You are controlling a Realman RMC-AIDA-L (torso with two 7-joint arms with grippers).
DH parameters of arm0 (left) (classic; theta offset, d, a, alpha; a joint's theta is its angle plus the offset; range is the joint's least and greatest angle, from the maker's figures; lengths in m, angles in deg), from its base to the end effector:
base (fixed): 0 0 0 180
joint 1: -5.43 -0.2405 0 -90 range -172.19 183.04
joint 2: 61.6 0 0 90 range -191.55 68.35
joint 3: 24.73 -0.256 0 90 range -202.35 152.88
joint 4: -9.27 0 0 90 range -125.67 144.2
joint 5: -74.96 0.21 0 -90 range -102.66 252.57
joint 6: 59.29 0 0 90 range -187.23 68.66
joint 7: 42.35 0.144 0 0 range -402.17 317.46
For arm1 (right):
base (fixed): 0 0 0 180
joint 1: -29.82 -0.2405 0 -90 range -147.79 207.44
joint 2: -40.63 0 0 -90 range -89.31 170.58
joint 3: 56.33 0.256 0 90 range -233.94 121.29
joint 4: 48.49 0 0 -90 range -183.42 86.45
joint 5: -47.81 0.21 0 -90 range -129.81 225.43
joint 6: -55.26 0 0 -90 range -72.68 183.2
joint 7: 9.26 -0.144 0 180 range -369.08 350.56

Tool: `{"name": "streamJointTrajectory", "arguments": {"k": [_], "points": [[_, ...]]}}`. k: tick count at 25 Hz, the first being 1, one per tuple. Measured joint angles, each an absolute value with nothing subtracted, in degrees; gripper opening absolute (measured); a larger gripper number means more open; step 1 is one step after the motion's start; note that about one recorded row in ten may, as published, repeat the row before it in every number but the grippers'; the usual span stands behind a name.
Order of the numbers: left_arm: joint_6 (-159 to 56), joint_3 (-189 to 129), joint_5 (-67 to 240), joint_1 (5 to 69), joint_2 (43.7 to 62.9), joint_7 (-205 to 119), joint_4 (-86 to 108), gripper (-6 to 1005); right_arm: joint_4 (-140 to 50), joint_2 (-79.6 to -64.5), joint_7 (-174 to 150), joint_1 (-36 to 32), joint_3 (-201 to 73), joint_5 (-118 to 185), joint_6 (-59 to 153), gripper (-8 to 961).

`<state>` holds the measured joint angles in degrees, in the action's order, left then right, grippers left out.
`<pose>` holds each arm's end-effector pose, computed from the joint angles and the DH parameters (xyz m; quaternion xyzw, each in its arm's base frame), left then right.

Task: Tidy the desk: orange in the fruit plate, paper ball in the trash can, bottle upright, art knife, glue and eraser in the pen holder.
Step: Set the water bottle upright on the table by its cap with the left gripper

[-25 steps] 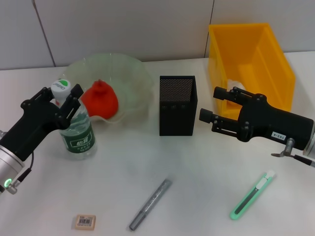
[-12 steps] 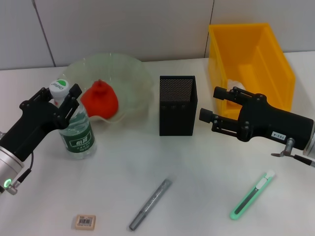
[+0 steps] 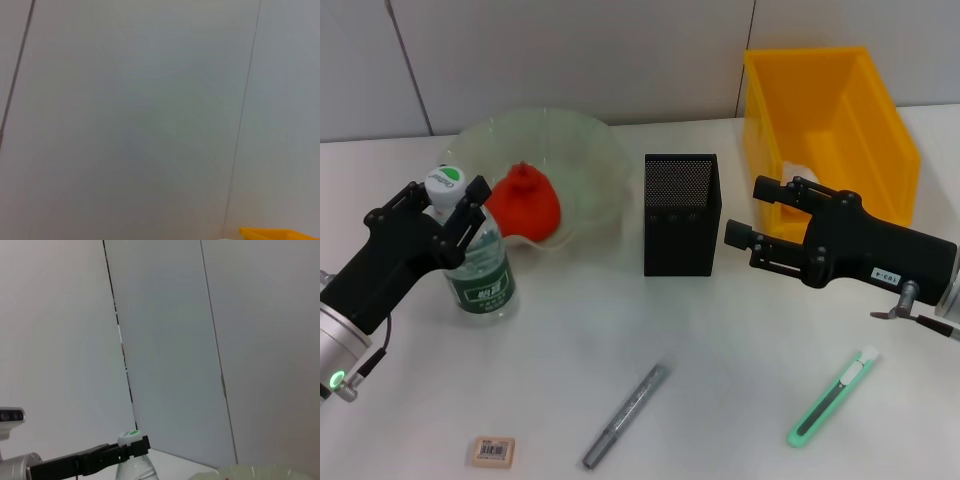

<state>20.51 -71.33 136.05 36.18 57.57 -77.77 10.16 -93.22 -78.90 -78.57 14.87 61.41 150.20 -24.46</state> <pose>-0.2806 0.3272 -0.0339 -0.7881 -0.2238 -0.4153 0.3955 0.2618 0.3083 0.0117 -0.8820 0.1758 0.3568 0.2526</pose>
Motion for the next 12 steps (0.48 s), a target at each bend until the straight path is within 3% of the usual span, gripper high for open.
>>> {"name": "streamJointTrajectory", "arguments": {"k": [12], "points": [[21.75,-71.48,136.18,35.76,57.58,-77.65,10.23,529,-93.20,-78.90,-78.71,15.18,61.36,150.29,-25.04,769]]}}
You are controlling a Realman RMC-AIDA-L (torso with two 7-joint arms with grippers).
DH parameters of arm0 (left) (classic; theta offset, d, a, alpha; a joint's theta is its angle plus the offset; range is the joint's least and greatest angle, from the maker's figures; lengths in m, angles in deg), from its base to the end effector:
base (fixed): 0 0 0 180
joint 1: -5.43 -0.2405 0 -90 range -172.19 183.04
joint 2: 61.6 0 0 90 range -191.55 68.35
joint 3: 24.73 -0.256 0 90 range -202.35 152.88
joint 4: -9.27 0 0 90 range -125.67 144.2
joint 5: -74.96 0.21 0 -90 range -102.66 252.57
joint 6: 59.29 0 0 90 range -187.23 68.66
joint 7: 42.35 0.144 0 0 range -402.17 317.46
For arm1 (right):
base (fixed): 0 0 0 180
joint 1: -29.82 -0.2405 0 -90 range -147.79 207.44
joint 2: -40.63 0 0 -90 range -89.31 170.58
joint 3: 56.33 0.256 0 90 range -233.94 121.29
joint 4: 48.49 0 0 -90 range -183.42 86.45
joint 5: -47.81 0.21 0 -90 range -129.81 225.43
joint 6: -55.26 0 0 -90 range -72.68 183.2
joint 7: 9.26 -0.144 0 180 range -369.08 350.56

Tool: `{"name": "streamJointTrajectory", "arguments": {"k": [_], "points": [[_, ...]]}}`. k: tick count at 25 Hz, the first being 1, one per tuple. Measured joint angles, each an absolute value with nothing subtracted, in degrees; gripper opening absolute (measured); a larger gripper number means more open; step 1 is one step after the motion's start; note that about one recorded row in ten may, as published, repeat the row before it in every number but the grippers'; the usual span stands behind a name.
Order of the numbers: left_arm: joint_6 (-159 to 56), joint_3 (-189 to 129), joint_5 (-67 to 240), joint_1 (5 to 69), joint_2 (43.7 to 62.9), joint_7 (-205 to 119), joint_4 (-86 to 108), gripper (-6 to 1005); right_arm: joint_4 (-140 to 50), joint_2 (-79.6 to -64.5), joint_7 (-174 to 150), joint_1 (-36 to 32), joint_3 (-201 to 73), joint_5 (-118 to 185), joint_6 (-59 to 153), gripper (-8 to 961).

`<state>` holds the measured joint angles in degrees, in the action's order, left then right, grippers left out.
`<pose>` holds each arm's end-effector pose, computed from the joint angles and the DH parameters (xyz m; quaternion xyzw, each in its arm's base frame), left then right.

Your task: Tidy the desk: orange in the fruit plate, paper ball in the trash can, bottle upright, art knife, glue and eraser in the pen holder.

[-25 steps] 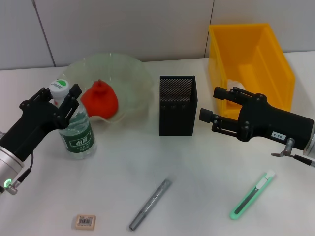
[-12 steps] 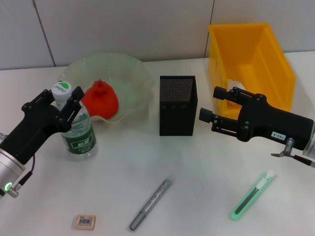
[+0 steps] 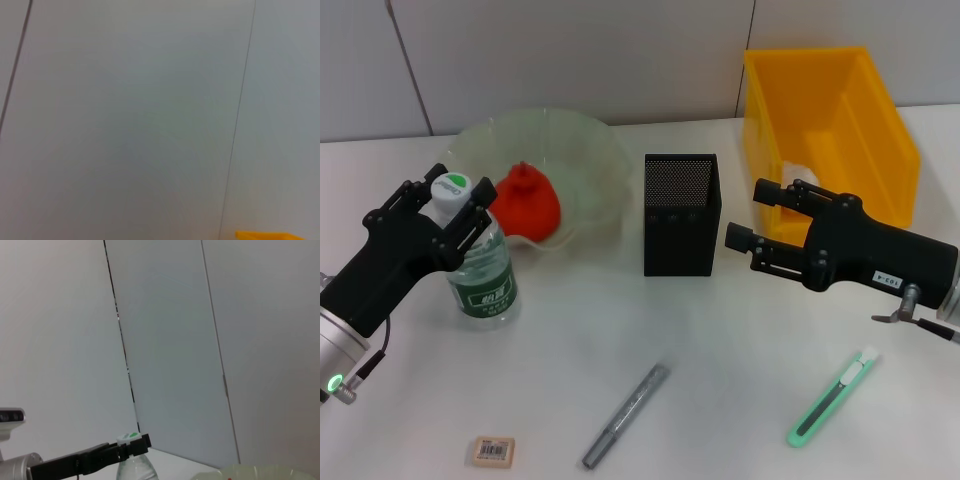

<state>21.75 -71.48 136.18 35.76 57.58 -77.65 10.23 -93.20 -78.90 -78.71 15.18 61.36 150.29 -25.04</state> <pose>-0.2801 0.3239 -0.0331 -0.7877 -0.2186 -0.4211 0.3929 0.2623 0.3059 0.0116 -0.8817 0.1772 0.3594 0.2492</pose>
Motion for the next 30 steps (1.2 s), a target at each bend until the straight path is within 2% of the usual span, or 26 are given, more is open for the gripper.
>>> {"name": "streamJointTrajectory", "arguments": {"k": [1,6,11,30], "points": [[21.78,-71.57,136.19,35.76,57.58,-77.54,10.25,530,-93.18,-78.90,-78.73,15.21,61.37,150.29,-25.09,769],[23.02,-71.62,136.18,35.66,57.58,-76.12,10.16,736,-93.00,-78.90,-78.78,15.36,61.26,150.29,-25.14,769],[26.30,-71.62,136.23,35.19,57.58,-75.43,10.15,809,-92.48,-78.90,-78.78,15.41,61.40,150.34,-25.70,768],[41.91,-66.82,135.71,32.19,57.51,-77.68,10.25,808,-91.63,-78.68,-78.06,16.11,62.00,150.38,-26.29,768]]}}
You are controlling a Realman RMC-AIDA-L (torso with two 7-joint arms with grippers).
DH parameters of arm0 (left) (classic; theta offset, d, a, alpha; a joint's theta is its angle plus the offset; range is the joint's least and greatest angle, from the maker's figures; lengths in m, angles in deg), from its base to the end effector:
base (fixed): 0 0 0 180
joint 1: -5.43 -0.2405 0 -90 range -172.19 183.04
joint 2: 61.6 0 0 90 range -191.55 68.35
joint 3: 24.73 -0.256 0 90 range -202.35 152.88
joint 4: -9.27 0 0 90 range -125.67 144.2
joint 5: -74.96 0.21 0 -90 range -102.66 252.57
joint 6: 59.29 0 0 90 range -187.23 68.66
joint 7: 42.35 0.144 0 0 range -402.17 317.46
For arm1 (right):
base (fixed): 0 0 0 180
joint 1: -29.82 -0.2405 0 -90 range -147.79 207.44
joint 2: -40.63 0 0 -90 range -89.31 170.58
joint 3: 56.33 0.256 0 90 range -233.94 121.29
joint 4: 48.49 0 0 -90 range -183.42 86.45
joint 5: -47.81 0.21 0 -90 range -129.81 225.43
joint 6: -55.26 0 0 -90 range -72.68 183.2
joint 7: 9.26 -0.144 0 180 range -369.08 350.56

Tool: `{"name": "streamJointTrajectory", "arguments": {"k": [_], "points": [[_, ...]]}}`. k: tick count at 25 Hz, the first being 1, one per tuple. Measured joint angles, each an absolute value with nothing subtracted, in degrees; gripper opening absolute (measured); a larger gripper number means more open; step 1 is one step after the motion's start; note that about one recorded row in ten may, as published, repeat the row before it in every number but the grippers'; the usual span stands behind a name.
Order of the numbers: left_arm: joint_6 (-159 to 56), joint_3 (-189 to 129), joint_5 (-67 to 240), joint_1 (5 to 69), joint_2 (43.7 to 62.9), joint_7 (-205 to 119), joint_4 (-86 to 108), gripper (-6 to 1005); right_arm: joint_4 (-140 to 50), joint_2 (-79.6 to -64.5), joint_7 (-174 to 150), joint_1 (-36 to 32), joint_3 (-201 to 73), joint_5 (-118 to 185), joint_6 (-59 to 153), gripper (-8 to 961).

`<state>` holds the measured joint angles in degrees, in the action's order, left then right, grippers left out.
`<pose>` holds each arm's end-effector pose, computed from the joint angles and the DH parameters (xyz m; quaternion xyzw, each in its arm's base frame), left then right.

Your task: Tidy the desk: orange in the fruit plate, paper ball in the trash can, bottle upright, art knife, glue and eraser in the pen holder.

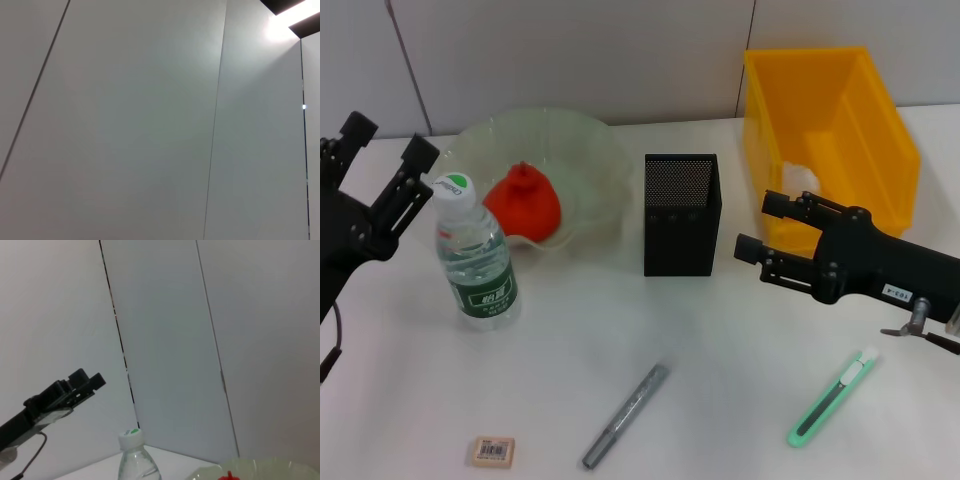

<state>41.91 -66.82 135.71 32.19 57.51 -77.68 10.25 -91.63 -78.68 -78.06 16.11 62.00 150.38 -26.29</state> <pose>-0.2652 0.2903 0.0026 -0.7256 -0.1433 -0.5480 0.3906 0.2711 0.2977 0.0110 -0.8786 0.1882 0.3618 0.2484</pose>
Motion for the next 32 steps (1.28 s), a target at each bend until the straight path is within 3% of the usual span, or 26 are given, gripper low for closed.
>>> {"name": "streamJointTrajectory", "arguments": {"k": [12,14,18,23,29,32], "points": [[42.77,-70.39,137.17,25.73,56.99,-77.11,13.20,808,-91.65,-78.28,-74.27,18.11,62.60,148.17,-26.65,769],[42.60,-72.87,137.19,23.63,56.96,-77.03,15.24,809,-91.65,-77.36,-74.24,18.82,63.37,145.86,-26.62,769],[42.84,-73.24,137.19,21.56,57.00,-75.81,15.68,809,-91.08,-77.02,-73.93,19.97,67.28,143.73,-26.62,769],[43.00,-73.36,137.19,20.97,57.02,-75.46,15.50,809,-90.44,-77.15,-73.81,22.30,74.86,142.03,-27.83,768],[42.55,-73.97,137.18,21.38,57.07,-75.42,15.38,809,-98.95,-76.03,-86.14,23.62,76.43,129.52,-30.81,768],[42.53,-73.96,137.18,21.45,57.12,-75.42,15.51,809,-105.73,-76.84,-92.96,23.43,76.46,121.92,-31.02,768]]}}
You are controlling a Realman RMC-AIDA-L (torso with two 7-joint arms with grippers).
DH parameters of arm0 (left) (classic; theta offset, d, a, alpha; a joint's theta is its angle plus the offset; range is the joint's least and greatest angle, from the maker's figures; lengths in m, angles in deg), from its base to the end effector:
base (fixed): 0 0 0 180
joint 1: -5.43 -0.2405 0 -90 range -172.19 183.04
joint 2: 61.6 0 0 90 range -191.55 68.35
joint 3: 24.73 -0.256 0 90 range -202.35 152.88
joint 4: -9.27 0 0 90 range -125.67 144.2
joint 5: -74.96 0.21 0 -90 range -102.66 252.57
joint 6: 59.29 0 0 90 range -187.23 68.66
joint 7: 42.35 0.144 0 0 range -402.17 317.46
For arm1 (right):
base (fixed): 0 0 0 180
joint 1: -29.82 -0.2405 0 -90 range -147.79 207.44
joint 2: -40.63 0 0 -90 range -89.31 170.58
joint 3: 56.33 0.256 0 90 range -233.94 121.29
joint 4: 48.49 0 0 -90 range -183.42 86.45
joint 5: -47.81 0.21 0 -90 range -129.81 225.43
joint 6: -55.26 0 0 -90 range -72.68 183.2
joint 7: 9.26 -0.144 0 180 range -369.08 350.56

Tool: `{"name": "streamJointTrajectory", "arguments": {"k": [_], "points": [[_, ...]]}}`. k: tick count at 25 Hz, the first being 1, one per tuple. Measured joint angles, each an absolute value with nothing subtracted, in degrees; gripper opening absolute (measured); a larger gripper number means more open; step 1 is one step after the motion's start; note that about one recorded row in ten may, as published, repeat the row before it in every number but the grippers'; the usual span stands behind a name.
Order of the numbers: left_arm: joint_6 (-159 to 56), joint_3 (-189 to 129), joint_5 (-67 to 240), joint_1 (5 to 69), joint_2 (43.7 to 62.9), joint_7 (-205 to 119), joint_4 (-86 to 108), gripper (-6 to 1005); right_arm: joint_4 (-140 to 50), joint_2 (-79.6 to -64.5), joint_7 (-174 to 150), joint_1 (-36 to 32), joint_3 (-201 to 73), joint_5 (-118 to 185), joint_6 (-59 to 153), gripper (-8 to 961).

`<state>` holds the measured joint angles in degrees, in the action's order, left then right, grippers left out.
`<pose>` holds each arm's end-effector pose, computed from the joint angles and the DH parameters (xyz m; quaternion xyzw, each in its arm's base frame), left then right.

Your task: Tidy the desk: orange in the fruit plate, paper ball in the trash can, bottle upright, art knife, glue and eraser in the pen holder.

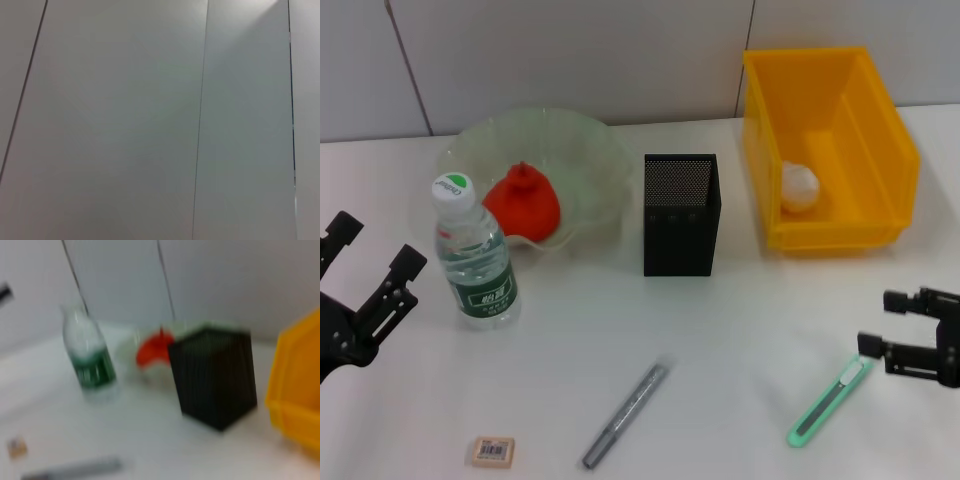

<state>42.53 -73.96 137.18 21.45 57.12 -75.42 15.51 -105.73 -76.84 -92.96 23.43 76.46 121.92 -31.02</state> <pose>-0.3028 0.2386 0.0005 -0.7633 -0.1439 -0.4891 0.3968 0.3401 0.2530 0.0608 -0.9071 0.2808 0.1805 0.2565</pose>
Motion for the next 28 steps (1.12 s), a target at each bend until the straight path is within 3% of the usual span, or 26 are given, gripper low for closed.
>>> {"name": "streamJointTrajectory", "arguments": {"k": [2,5,13,23,28], "points": [[42.54,-73.97,137.18,21.49,57.16,-75.41,15.52,809,-117.07,-78.58,-103.16,23.07,76.02,111.29,-31.24,768],[42.91,-73.98,137.18,21.55,57.16,-75.40,15.41,809,-122.36,-78.71,-108.78,22.67,75.27,106.94,-32.42,769],[43.29,-74.04,137.18,21.18,57.08,-75.40,15.65,808,-140.62,-78.36,-128.35,17.46,74.50,95.16,-44.54,769],[40.85,-79.09,137.19,21.45,56.66,-75.81,17.83,808,-140.12,-77.60,-131.90,5.74,74.52,80.47,-53.97,768],[37.46,-81.60,137.19,21.78,56.58,-76.19,19.60,808,-139.49,-76.47,-131.87,0.88,71.90,77.02,-57.60,768]]}}
